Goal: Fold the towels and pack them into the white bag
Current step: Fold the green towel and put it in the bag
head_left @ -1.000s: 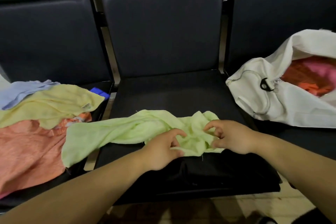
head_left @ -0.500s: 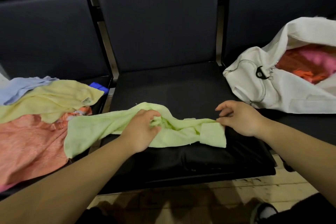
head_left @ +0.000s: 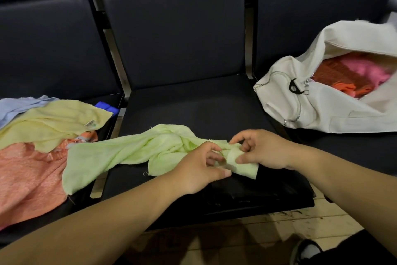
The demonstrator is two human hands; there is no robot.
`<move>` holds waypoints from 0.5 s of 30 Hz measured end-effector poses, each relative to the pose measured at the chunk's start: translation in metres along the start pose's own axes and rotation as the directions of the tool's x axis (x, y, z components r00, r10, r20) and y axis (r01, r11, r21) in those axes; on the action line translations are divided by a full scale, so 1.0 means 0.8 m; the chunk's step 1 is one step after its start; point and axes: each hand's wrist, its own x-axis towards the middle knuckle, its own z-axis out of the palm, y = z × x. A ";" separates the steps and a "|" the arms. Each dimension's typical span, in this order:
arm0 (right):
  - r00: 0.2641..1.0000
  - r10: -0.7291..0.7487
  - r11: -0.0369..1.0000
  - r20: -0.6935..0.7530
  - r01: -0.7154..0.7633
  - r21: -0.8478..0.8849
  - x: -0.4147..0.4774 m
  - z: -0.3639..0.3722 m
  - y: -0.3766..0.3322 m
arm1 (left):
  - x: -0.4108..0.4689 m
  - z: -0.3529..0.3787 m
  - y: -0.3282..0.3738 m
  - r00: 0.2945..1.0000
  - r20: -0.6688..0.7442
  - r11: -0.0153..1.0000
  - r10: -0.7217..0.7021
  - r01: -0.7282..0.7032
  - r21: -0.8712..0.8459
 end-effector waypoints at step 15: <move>0.978 -0.201 0.897 -0.055 0.206 0.391 -0.014 -0.047 -0.058 | 0.001 -0.066 0.056 0.968 -0.161 0.960 0.191 -0.219 -0.176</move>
